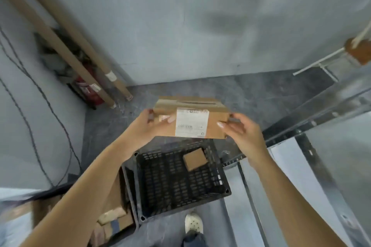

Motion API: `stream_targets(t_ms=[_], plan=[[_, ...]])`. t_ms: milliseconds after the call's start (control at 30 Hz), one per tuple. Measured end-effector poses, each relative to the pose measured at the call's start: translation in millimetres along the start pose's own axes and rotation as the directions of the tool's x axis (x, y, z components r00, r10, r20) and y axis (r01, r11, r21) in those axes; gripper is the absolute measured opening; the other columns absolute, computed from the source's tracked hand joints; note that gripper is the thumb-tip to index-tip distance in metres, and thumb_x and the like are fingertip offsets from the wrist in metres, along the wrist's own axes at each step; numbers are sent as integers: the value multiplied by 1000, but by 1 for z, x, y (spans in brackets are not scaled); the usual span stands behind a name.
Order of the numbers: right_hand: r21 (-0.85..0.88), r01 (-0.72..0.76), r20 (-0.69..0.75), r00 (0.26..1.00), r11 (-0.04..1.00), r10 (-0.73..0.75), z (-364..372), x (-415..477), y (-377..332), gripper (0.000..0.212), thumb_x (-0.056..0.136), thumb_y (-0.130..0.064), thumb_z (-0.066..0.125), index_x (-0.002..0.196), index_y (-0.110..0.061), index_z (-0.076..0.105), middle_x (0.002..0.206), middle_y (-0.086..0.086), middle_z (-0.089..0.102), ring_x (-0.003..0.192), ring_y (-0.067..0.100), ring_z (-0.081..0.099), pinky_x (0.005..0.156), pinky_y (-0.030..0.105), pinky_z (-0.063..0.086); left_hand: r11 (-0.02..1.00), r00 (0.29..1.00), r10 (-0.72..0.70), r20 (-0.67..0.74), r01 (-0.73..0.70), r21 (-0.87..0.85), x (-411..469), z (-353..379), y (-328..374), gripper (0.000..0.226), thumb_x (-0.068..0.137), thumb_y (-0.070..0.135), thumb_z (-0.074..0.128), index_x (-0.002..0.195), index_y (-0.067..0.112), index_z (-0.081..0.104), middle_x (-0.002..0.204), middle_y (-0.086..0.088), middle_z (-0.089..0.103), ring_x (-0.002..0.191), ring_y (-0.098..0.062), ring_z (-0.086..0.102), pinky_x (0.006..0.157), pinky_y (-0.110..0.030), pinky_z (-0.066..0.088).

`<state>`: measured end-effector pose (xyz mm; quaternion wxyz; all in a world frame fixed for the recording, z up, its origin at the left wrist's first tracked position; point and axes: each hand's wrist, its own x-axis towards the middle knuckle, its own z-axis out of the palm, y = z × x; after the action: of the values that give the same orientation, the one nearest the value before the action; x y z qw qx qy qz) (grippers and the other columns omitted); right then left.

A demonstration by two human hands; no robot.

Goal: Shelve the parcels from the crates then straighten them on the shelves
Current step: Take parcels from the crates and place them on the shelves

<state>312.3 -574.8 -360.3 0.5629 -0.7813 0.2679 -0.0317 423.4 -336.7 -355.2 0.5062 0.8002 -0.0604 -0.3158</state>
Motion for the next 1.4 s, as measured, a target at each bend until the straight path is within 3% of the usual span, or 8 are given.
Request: stream_targets(t_ms=[133,267,533,700,933,1067,1200,1400], plan=[[42,110,-159,982,993,-102,-8,-43,-63,30,88,-33,68,116,-25,63,99,-16,68,95,-1,64,85,24,54,977,977,213,33,-212,-20,-47,-29,48,65,73,35,80,130,31,49,116,17,64,107,-2,60,97,-32,47],[64,176,-229,961,982,-157,-24,-85,-107,21,91,-36,62,111,-28,63,98,-17,69,94,-1,66,93,31,54,925,923,379,70,-378,-24,-93,-39,99,57,81,18,72,124,45,47,100,33,66,95,9,63,76,-10,49],[77,294,-359,900,953,-248,-85,-169,-151,30,85,-27,71,115,-27,65,108,-10,72,98,2,68,90,26,54,803,813,581,39,-580,137,-158,-20,176,78,78,36,74,145,37,35,122,22,57,102,7,57,78,-3,38],[18,338,-420,857,941,-299,-125,-231,-154,41,84,-20,74,123,-19,63,110,-9,70,98,3,66,75,7,50,761,766,641,55,-643,87,-206,13,189,71,78,30,75,141,36,42,112,27,61,94,19,57,73,1,41],[-66,236,-569,789,970,-231,-157,-332,-121,44,81,-31,76,122,-26,60,112,-14,67,96,6,65,85,14,49,724,708,659,256,-689,41,-267,70,190,62,78,25,77,132,40,51,106,26,68,97,9,63,84,-12,46],[-99,173,-656,729,980,-196,-177,-379,-117,40,83,-31,75,119,-25,60,103,-14,66,82,-3,61,67,0,43,690,633,671,387,-724,-13,-283,94,211,62,74,32,81,129,39,55,109,15,70,98,0,66,84,-14,50],[-45,111,-748,655,993,-107,-173,-410,-113,39,77,-39,78,111,-26,65,99,-11,73,87,7,68,77,23,53,696,608,675,418,-713,-88,-292,101,226,52,60,67,69,108,47,67,101,13,73,96,-7,68,97,-36,50],[85,66,-838,545,994,35,-130,-459,-100,46,70,-47,80,110,-27,66,99,-11,72,91,10,68,81,18,54,649,509,645,570,-759,-57,-304,103,213,55,60,70,71,102,35,66,94,12,73,88,-12,70,83,-38,57]])
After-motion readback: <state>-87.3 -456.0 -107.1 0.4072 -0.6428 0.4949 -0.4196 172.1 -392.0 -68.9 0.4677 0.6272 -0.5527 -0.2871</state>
